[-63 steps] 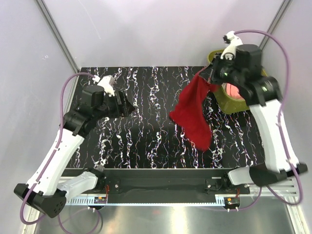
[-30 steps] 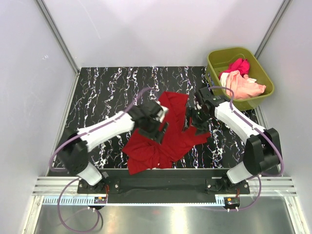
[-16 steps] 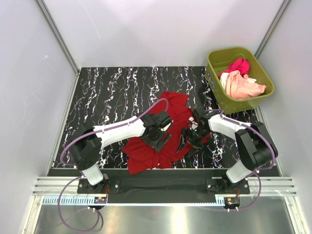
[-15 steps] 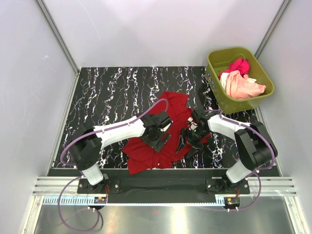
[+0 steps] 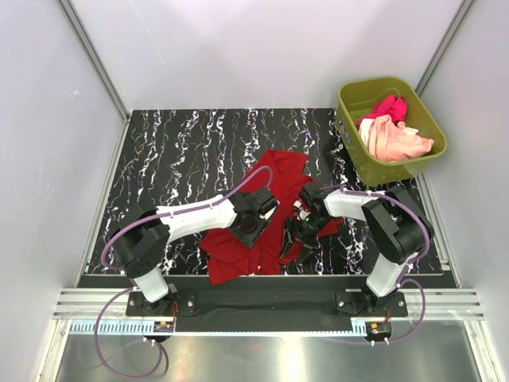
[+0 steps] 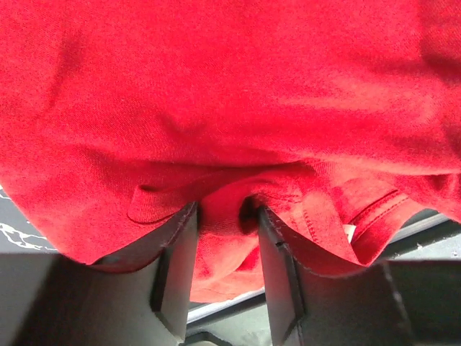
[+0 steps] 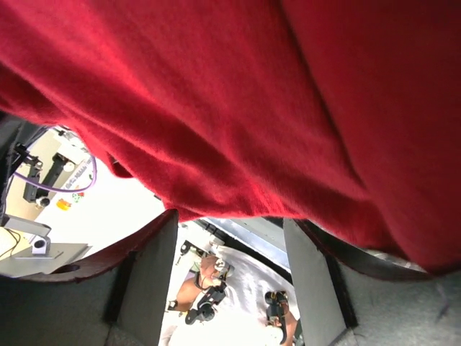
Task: Fold and stack the t-shirts
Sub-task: Flatten the tshirt out
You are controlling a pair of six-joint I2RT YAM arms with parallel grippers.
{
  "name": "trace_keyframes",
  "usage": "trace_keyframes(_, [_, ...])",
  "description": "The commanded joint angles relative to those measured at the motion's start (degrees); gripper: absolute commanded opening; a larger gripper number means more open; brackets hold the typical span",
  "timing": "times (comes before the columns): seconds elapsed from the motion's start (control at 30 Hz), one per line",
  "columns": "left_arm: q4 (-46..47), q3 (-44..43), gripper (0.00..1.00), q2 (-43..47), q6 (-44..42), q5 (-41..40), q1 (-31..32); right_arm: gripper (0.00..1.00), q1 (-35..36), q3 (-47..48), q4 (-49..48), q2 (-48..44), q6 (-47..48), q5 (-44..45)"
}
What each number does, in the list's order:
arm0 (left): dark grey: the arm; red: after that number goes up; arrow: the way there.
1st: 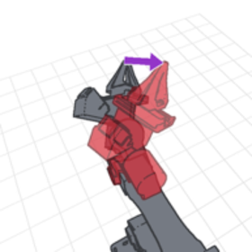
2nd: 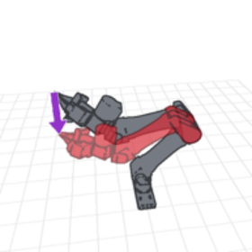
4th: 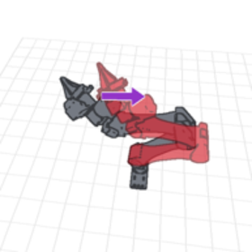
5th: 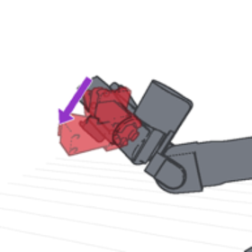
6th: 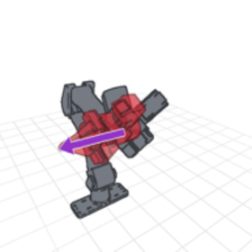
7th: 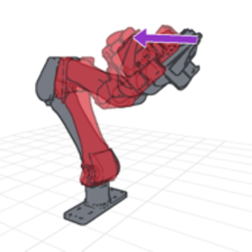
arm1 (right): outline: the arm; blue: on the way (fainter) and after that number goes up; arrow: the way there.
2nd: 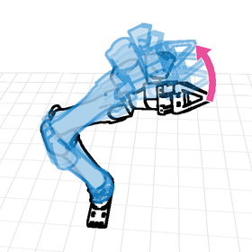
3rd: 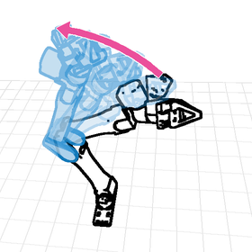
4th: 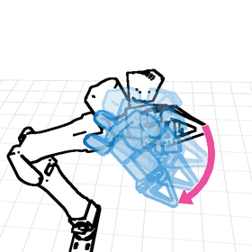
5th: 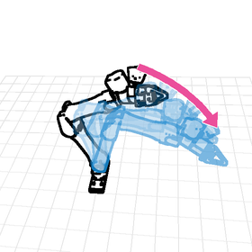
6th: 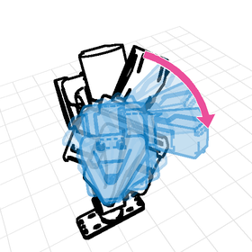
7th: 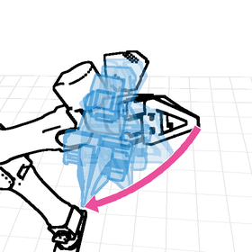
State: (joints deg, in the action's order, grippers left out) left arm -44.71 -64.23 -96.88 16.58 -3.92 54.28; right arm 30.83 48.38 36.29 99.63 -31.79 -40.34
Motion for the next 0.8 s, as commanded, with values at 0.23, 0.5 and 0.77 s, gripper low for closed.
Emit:
trace_keyframes(0.23, [2.6,0.9,0.26,6.8,1.3,-3.4,0.0,0.48,3.3,6.0,-0.8,2.8,0.0,0.0])
trace_keyframes(0.5, [0.7,0.9,0.15,16.0,2.0,-8.5,0.0,0.0,3.0,13.0,1.6,-1.1,-1.0,10.3])
trace_keyframes(0.77, [-3.1,-3.8,0.07,24.2,1.0,-12.8,-0.1,0.0,-3.8,28.5,11.2,-13.0,-0.4,24.9])
